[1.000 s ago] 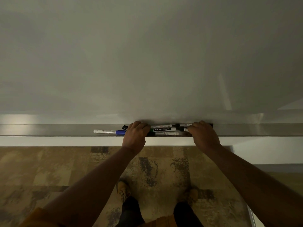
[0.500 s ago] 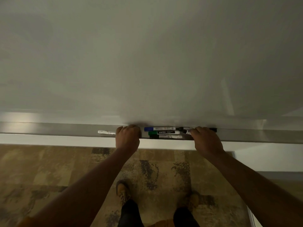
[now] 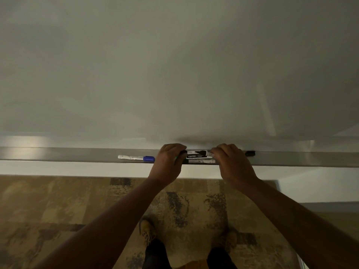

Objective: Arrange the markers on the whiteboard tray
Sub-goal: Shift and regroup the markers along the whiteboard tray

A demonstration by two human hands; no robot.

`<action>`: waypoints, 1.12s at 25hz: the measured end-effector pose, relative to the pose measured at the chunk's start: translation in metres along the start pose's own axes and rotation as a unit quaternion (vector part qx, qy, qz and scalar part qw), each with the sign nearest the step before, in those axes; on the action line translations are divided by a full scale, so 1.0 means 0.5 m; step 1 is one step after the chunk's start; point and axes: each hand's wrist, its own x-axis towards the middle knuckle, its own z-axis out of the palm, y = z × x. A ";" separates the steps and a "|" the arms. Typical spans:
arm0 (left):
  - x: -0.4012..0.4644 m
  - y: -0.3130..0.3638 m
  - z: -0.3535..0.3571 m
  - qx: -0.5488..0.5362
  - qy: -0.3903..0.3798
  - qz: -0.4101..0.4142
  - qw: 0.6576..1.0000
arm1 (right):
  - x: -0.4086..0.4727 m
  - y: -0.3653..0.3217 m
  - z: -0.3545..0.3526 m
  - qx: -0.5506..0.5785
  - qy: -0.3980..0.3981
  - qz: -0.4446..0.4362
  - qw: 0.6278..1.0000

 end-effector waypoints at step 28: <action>0.027 0.097 -0.008 -0.219 -0.040 -0.205 0.953 | 0.008 -0.065 -0.058 0.094 0.108 -0.038 0.989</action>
